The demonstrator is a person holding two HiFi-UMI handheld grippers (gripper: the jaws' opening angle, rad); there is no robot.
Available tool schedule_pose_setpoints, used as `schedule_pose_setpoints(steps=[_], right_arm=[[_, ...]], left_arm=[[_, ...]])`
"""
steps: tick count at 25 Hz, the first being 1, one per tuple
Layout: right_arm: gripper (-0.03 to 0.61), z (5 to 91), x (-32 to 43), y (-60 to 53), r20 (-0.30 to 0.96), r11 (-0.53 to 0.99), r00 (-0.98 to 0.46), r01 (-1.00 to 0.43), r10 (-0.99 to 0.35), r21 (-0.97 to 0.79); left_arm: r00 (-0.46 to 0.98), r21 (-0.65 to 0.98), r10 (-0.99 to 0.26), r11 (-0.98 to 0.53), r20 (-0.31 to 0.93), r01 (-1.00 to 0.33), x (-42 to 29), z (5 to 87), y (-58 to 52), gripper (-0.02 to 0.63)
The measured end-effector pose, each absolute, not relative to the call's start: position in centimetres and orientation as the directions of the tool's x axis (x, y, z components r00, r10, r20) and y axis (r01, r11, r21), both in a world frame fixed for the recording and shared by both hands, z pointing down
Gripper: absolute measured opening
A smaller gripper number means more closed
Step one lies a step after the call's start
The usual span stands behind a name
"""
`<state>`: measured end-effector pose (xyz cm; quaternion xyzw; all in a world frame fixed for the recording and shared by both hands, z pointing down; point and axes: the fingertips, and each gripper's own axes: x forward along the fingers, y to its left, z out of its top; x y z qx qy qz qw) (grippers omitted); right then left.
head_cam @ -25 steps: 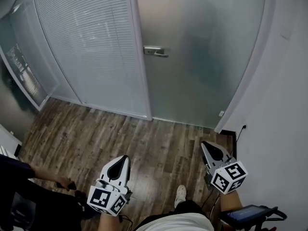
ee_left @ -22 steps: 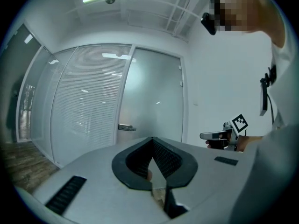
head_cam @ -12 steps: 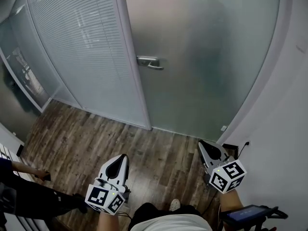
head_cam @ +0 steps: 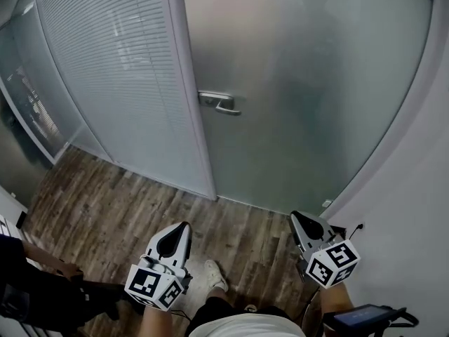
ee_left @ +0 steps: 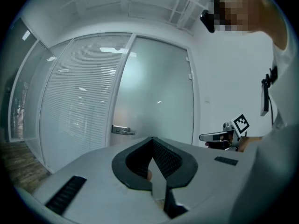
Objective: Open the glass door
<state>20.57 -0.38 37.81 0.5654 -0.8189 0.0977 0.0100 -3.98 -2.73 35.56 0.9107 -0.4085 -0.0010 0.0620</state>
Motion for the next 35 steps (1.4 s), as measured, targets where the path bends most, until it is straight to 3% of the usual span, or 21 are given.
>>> schedule_pose_setpoints(steps=[22, 35], right_arm=[[0.002, 35.8, 15.5, -25.0, 0.155, 0.303, -0.315, -0.948, -0.936, -0.095], [0.003, 37.1, 17.4, -33.3, 0.185, 0.413, -0.427, -0.904, -0.885, -0.111]], left_arm=[[0.731, 0.133, -0.682, -0.722, 0.030, -0.679, -7.9, 36.6, -27.7, -0.006], [0.681, 0.137, -0.730, -0.669, 0.064, -0.730, -5.4, 35.8, -32.7, -0.006]])
